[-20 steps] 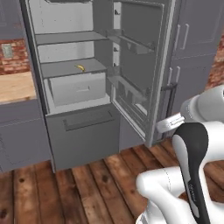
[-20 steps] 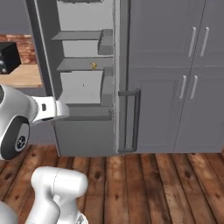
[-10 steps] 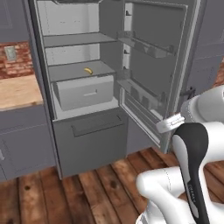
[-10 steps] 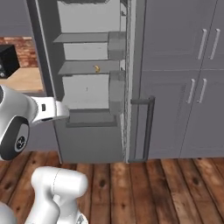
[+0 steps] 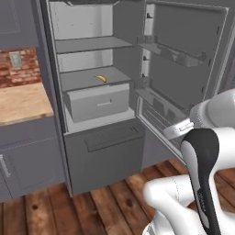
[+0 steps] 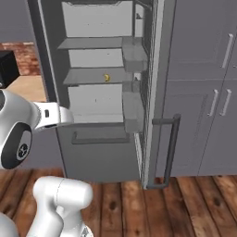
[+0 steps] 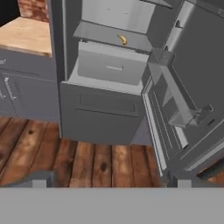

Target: Retrieve the tangerine and banana from the fridge and place them into the bowl on the dining table.

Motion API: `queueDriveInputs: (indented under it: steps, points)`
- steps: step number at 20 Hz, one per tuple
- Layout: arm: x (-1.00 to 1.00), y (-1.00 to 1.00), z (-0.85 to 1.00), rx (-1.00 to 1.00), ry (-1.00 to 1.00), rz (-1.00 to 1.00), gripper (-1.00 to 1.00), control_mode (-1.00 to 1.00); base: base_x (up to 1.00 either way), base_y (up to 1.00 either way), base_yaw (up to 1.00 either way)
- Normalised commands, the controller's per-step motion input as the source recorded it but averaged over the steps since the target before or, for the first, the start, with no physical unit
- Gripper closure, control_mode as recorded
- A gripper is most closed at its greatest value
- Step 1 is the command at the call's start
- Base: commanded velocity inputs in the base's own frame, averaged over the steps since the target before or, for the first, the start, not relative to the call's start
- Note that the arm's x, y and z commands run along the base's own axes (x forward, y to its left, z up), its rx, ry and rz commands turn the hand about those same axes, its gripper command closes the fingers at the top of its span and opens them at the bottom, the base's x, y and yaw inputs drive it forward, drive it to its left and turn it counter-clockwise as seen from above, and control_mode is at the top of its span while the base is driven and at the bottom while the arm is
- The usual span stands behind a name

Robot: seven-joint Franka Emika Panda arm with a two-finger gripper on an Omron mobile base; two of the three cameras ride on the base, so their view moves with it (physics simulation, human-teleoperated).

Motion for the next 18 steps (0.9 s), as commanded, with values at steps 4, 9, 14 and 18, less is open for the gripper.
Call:
queueDriveInputs:
  steps: [4,9,14,18]
  points:
    - [0.00,0.00,0.00,0.00,0.00,0.00,-1.00,1.00,0.51,0.39,0.00]
    - [0.00,0.00,0.00,0.00,0.00,0.00,-1.00,1.00,0.61,0.19,0.01]
    - [0.00,0.00,0.00,0.00,0.00,0.00,-1.00,1.00,0.54,0.14,0.04]
    - [0.00,0.00,0.00,0.00,0.00,0.00,-1.00,1.00,0.52,0.17,0.09]
